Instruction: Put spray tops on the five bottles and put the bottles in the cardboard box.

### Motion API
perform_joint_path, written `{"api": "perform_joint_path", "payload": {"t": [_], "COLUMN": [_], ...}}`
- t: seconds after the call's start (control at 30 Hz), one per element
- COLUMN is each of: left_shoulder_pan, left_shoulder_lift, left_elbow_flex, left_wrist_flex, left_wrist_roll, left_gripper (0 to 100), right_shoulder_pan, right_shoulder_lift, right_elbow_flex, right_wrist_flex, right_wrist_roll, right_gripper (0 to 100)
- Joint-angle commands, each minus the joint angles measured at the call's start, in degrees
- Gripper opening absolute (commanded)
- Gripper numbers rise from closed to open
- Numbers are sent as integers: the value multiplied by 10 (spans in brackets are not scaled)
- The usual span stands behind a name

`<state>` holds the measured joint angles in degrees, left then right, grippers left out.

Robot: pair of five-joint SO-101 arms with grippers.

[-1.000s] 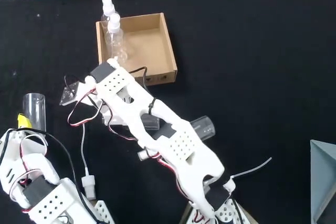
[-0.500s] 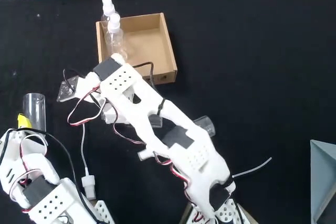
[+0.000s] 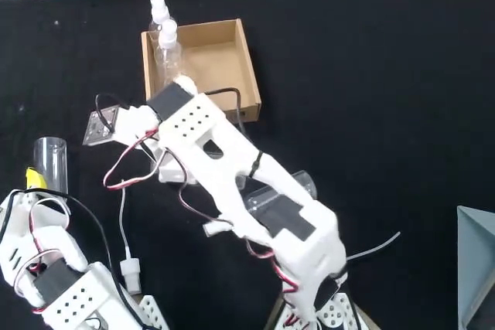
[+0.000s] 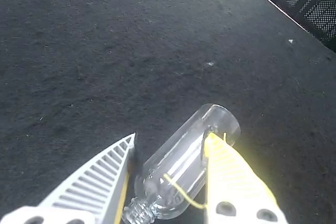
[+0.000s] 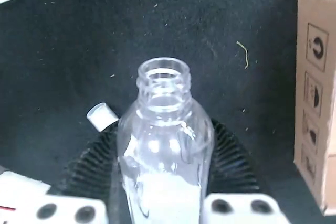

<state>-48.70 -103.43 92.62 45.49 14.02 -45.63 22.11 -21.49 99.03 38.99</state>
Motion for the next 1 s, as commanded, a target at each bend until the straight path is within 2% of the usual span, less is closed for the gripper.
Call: {"api": "perform_joint_path", "payload": {"t": [0.0,0.2,0.5,0.83,0.97], "left_shoulder_pan": [5,5,5,6,31], "left_shoulder_lift": [-4,-4,-4,-4,-4], "left_elbow_flex": [-28,-28,-28,-28,-28], "left_wrist_flex": [-3,-3,-3,-3,-3], "left_wrist_roll": [5,5,4,2,1], "left_gripper": [192,191,191,191,194], "right_shoulder_pan": [5,18,95,190,210], "right_shoulder_lift": [-82,-162,-277,-407,-464], "right_elbow_flex": [20,75,162,302,375], "right_wrist_flex": [18,17,-24,-139,-202], "right_wrist_roll": [-29,-73,-139,-226,-251], "right_gripper": [89,89,89,91,92]}}
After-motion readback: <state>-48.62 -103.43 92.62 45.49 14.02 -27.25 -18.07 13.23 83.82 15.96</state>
